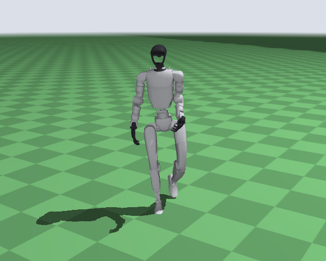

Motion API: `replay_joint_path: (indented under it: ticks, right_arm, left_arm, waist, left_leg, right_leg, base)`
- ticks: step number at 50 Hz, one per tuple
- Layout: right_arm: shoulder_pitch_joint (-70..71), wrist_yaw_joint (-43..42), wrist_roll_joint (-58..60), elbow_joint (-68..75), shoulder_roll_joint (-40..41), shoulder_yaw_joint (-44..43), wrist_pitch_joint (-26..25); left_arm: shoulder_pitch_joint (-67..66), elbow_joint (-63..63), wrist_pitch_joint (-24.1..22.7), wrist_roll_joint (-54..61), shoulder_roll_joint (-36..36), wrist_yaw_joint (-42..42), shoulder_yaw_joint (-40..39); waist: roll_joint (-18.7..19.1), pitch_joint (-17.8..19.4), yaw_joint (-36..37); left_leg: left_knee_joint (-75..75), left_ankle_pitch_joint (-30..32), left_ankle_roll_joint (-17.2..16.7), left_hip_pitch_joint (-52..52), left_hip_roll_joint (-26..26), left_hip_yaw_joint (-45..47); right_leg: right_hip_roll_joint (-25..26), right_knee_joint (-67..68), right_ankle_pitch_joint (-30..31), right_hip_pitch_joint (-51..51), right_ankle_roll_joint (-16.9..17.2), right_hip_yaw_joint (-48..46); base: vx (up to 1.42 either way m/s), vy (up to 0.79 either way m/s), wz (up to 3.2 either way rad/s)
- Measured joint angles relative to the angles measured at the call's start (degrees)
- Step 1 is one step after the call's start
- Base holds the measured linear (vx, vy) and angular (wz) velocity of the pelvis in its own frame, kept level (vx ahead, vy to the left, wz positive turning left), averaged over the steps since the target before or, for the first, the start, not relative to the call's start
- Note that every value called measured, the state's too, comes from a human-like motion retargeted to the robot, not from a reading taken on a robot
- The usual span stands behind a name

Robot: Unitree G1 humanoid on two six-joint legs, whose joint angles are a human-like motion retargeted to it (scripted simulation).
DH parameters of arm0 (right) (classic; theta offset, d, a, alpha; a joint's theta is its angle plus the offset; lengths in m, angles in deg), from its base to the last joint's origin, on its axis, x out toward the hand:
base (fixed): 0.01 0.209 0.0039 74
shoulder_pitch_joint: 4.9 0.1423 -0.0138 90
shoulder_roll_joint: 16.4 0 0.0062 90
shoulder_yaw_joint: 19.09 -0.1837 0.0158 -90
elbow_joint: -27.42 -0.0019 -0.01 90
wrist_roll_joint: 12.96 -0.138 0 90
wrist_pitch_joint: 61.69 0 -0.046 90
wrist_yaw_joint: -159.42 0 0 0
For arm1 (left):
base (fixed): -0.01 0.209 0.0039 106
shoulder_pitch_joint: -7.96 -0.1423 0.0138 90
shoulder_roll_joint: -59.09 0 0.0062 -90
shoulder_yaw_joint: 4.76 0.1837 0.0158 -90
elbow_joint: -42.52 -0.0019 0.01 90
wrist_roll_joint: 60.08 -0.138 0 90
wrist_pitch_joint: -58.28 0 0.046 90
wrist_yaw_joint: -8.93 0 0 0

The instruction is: Walk run

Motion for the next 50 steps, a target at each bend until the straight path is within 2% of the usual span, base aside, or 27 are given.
replay_joint_path:
  ticks: [3,7,8,10,12,14,15,16,17,18,20,21,22,23,24,28,30,33,35,37,38,40,43,45,47,48,50]
  right_arm:
    - [7.24,-2.37,-0.55,-6.79,-1.78,4.36,3.94]
    - [15.69,-2.95,-1.44,-13.35,-5.83,7.30,7.39]
    - [17.19,-3.07,-1.49,-14.44,-7.06,7.51,7.72]
    - [19.61,-3.28,-1.08,-16.21,-9.68,7.05,8.27]
    - [19.86,-4.50,-0.44,-17.31,-10.76,6.67,8.58]
    - [18.84,-6.72,-0.24,-17.52,-10.52,6.36,8.62]
    - [17.98,-8.02,-0.32,-17.32,-10.10,6.14,8.68]
    - [16.63,-9.17,-0.42,-16.36,-9.18,6.01,8.85]
    - [15.14,-10.08,-0.30,-15.25,-8.13,5.83,9.04]
    - [13.34,-10.49,0.28,-13.80,-6.82,5.56,9.30]
    - [9.72,-9.69,2.73,-10.39,-4.78,5.40,9.07]
    - [8.09,-8.61,4.14,-8.20,-4.01,5.46,8.52]
    - [6.37,-7.45,5.53,-5.91,-3.27,5.51,8.01]
    - [4.47,-6.11,6.89,-3.40,-2.57,5.52,7.60]
    - [2.23,-4.91,8.39,-0.93,-2.38,5.35,7.14]
    - [-8.30,-3.80,12.30,7.73,-0.90,5.49,4.79]
    - [-13.76,-4.98,12.88,11.49,0.89,4.47,3.82]
    - [-22.66,-2.63,12.04,12.72,4.54,3.54,2.25]
    - [-27.69,0.07,11.67,12.72,7.39,2.87,0.98]
    - [-31.10,3.16,12.81,12.72,9.97,1.72,0.23]
    - [-32.32,4.80,13.81,12.72,10.92,1.01,-0.04]
    - [-33.93,7.17,16.03,12.72,12.11,-0.55,-0.82]
    - [-33.33,8.16,16.98,12.72,10.81,-1.60,-2.68]
    - [-32.32,6.34,15.80,12.72,9.46,-1.83,-3.55]
    - [-29.06,4.24,11.95,12.72,7.66,-2.36,-3.58]
    - [-26.86,3.88,9.61,12.72,6.50,-2.04,-3.60]
    - [-21.03,4.24,5.57,12.72,3.72,-1.63,-4.22]
  left_arm:
    - [-0.31,1.55,-0.15,0.63,-0.76,-0.87,-0.95]
    - [0.68,3.20,0.67,0.28,-2.38,-1.96,-1.39]
    - [0.84,3.51,0.63,-0.07,-2.53,-1.95,-1.15]
    - [1.67,4.07,0.20,-1.36,-2.17,-1.33,-0.92]
    - [1.68,4.40,-0.68,-3.22,-1.42,-0.55,-1.47]
    - [1.61,4.13,-1.25,-4.90,-0.37,0.01,-2.66]
    - [1.49,3.88,-1.35,-5.45,0.22,0.20,-3.29]
    - [0.89,3.58,-1.28,-5.42,0.71,0.14,-3.83]
    - [0.32,3.21,-1.11,-5.08,0.99,-0.02,-4.32]
    - [-0.19,2.71,-0.74,-4.16,0.84,-0.37,-4.74]
    - [-0.21,1.43,0.54,-1.76,0.52,-0.87,-5.29]
    - [0.60,0.76,0.96,-1.03,0.17,-0.69,-5.25]
    - [1.39,0.15,1.15,-0.52,-0.24,-0.38,-4.98]
    - [2.15,-0.33,0.85,-0.48,-0.76,0.18,-4.26]
    - [2.97,-0.85,0.46,-0.50,-0.96,0.92,-3.20]
    - [5.46,-1.27,-0.84,-0.99,-1.24,2.93,0.55]
    - [6.24,-0.28,-1.43,-1.26,-1.68,2.40,2.63]
    - [7.83,1.60,-0.87,-1.68,-2.51,0.37,3.67]
    - [8.98,2.66,-0.13,-1.60,-3.22,-0.94,3.83]
    - [10.00,3.08,0.44,-0.92,-4.28,-2.13,3.58]
    - [10.31,2.96,0.65,-0.45,-4.80,-2.75,3.36]
    - [9.92,2.16,0.59,0.42,-5.51,-3.66,2.81]
    - [7.91,0.42,-0.80,3.01,-4.38,-3.15,2.62]
    - [5.71,-0.58,-1.24,4.32,-3.82,-2.85,2.06]
    - [4.41,-1.96,-0.61,3.70,-2.65,-2.75,1.99]
    - [3.98,-2.48,-0.47,3.08,-2.16,-1.84,2.36]
    - [3.85,-3.24,-0.73,2.01,-2.15,-1.26,2.19]
  waist:
    - [-1.56,0.51,4.41]
    - [-0.32,1.67,9.35]
    - [-0.30,1.77,10.10]
    - [-0.66,1.73,10.40]
    - [-1.46,0.99,9.65]
    - [-2.28,0.56,12.11]
    - [-3.01,0.19,13.82]
    - [-3.42,-0.39,15.69]
    - [-3.64,-1.11,16.83]
    - [-3.51,-2.10,16.53]
    - [-5.62,-1.17,13.27]
    - [-5.83,-0.49,13.01]
    - [-4.76,-0.17,13.23]
    - [-1.16,-0.55,14.41]
    - [1.11,-0.68,13.62]
    - [4.72,-0.45,9.45]
    - [5.73,-0.69,5.83]
    - [5.97,-0.68,1.43]
    - [5.34,0.16,-1.43]
    - [4.42,1.64,-2.95]
    - [3.84,2.38,-2.77]
    - [3.44,3.47,-0.68]
    - [2.09,1.67,-1.35]
    - [2.71,0.86,-4.67]
    - [4.34,1.46,-4.43]
    - [4.54,1.49,-4.55]
    - [3.52,0.89,-5.15]
  left_leg:
    - [-9.65,-7.87,4.39,-7.13,0.48,4.91]
    - [-32.04,-12.90,9.80,-12.77,0.32,6.24]
    - [-37.52,-15.21,11.55,-13.51,-0.39,7.93]
    - [-48.17,-19.57,12.08,-14.55,-4.33,7.72]
    - [-53.17,-21.40,14.67,-13.51,-6.86,9.90]
    - [-49.72,-20.21,16.10,-12.05,-4.72,14.07]
    - [-46.57,-20.30,17.45,-11.29,-2.89,17.92]
    - [-45.10,-16.86,18.12,-10.97,-1.77,18.52]
    - [-43.11,-15.23,18.68,-10.87,-0.98,16.58]
    - [-40.09,-17.23,19.03,-11.21,-0.88,9.58]
    - [-32.62,-22.28,19.15,-11.19,-5.94,0.22]
    - [-30.91,-24.29,19.15,-8.93,-5.55,3.26]
    - [-30.59,-25.53,19.15,-6.52,-3.89,5.86]
    - [-33.05,-25.24,19.15,-3.83,0.30,7.59]
    - [-35.01,-25.31,19.15,-1.47,0.93,6.18]
    - [-41.53,-24.55,18.11,6.31,-2.43,-1.35]
    - [-43.66,-24.68,17.46,9.67,-3.79,-5.56]
    - [-44.72,-25.98,17.55,13.77,-6.25,-10.99]
    - [-44.67,-27.10,17.13,17.11,-7.61,-15.61]
    - [-44.61,-27.63,15.91,21.18,-8.03,-19.25]
    - [-44.62,-27.53,14.92,23.35,-8.02,-20.08]
    - [-43.28,-27.03,11.18,27.06,-5.69,-19.64]
    - [-39.68,-16.51,6.50,28.15,-8.35,-20.69]
    - [-31.75,-3.31,1.30,27.03,-8.36,-23.15]
    - [-17.88,7.98,-5.11,21.41,-6.55,-20.91]
    - [-10.61,11.11,-6.67,17.98,-3.89,-16.82]
    - [-0.85,14.69,-4.34,11.85,0.87,-9.05]
  right_leg:
    - [1.27,-2.66,-0.93,5.33,-1.43,-1.88]
    - [6.38,-3.99,-4.36,12.25,-2.88,-1.05]
    - [7.08,-4.14,-5.23,13.98,-2.98,-1.11]
    - [6.99,-4.58,-5.95,17.09,-2.43,-4.56]
    - [6.47,-3.71,-3.78,19.56,-0.66,-7.81]
    - [6.14,-0.88,2.52,21.58,1.96,-7.39]
    - [5.26,0.96,7.49,22.24,3.44,-7.39]
    - [4.46,3.75,14.90,22.44,4.93,-7.48]
    - [4.23,7.05,22.03,22.11,6.04,-7.43]
    - [5.13,11.35,28.59,20.73,6.36,-7.09]
    - [3.54,34.16,30.78,13.66,9.02,-5.39]
    - [1.83,40.94,30.78,11.36,9.04,-5.44]
    - [1.98,44.55,30.76,9.20,8.25,-5.75]
    - [5.83,41.80,30.71,7.34,5.85,-6.60]
    - [7.21,41.61,28.31,4.82,4.47,-7.90]
    - [5.46,39.51,15.70,-5.33,4.00,-8.01]
    - [1.17,32.75,9.74,-9.21,5.66,-9.13]
    - [-5.99,17.48,8.89,-12.54,8.68,-12.39]
    - [-8.38,7.38,7.22,-14.42,9.35,-11.03]
    - [-7.68,-0.46,3.79,-16.42,10.82,-4.18]
    - [-7.15,-4.06,1.79,-16.77,15.05,-0.29]
    - [-5.22,-7.66,-0.06,-17.82,21.38,0.70]
    - [-6.78,-0.72,3.91,-18.66,21.00,2.59]
    - [-8.61,3.79,7.69,-17.48,21.20,-1.34]
    - [-5.11,10.30,2.73,-16.10,16.84,4.58]
    - [-5.61,11.11,1.05,-14.31,14.42,1.44]
    - [-7.90,10.16,-1.20,-10.22,12.65,-2.31]
  base:
    - [0.98,-0.18,-1.15]
    - [1.15,-0.12,-0.50]
    - [1.09,-0.07,0.21]
    - [1.31,-0.03,0.70]
    - [1.26,-0.04,0.61]
    - [1.18,-0.05,-0.62]
    - [1.58,0.03,-1.28]
    - [1.74,0.06,-1.30]
    - [1.65,-0.03,-0.86]
    - [1.37,-0.08,0.07]
    - [1.26,0.03,1.07]
    - [1.41,0.20,0.82]
    - [1.36,0.27,0.08]
    - [1.09,0.29,0.46]
    - [0.86,0.29,1.32]
    - [1.23,0.17,2.02]
    - [1.29,0.02,2.73]
    - [0.98,-0.10,2.51]
    - [0.99,-0.28,2.30]
    - [0.98,-0.39,1.55]
    - [1.24,-0.60,0.69]
    - [1.39,-0.71,0.10]
    - [1.02,-0.24,0.75]
    - [1.48,-0.54,1.58]
    - [1.14,-0.40,1.32]
    - [1.01,-0.40,1.34]
    - [0.91,-0.39,1.42]
